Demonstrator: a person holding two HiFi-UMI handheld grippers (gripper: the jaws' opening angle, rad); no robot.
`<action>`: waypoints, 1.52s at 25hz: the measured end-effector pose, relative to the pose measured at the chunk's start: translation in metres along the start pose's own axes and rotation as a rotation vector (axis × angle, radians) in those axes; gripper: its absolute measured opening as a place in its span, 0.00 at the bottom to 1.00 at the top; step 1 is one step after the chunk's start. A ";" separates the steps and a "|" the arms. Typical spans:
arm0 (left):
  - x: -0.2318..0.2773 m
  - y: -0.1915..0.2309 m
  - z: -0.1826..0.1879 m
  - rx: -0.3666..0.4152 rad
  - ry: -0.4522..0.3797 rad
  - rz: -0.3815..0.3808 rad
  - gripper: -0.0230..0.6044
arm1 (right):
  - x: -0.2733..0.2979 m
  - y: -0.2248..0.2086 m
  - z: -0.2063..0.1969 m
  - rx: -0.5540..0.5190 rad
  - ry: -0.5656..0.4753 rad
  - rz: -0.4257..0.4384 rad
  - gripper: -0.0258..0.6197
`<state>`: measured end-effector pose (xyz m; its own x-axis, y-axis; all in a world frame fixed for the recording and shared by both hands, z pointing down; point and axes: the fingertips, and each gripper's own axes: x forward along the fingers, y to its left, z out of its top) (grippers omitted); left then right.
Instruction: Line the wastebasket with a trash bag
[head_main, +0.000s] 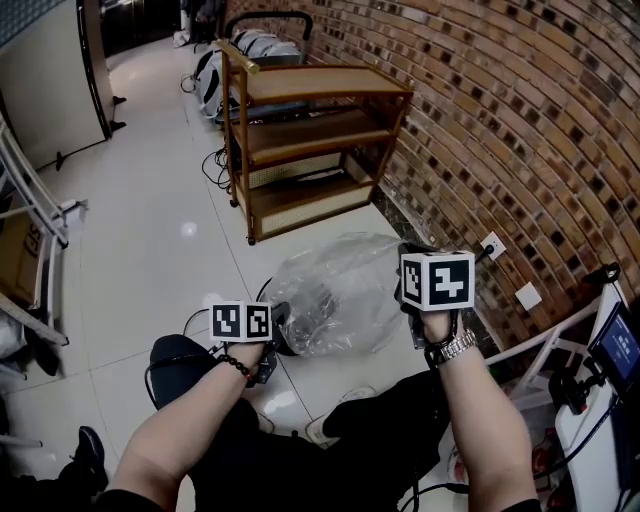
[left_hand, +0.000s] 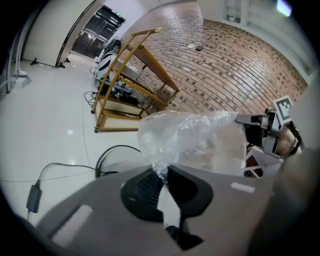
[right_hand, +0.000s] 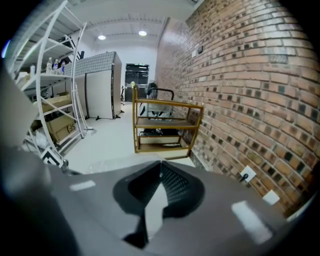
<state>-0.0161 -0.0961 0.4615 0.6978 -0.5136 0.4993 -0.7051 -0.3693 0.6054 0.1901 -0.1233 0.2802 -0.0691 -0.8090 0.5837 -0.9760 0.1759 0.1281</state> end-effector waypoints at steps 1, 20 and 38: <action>-0.009 0.005 0.005 0.013 0.007 0.015 0.04 | 0.005 0.005 -0.005 0.002 0.012 0.012 0.04; -0.061 0.062 0.036 0.127 0.260 0.180 0.13 | 0.059 0.060 -0.067 0.038 0.188 0.153 0.04; -0.012 0.118 0.020 0.102 0.370 0.280 0.14 | 0.129 0.055 -0.131 0.067 0.309 0.128 0.04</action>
<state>-0.1102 -0.1488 0.5138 0.4644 -0.3011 0.8329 -0.8682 -0.3401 0.3612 0.1547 -0.1449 0.4676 -0.1361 -0.5732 0.8080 -0.9756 0.2192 -0.0089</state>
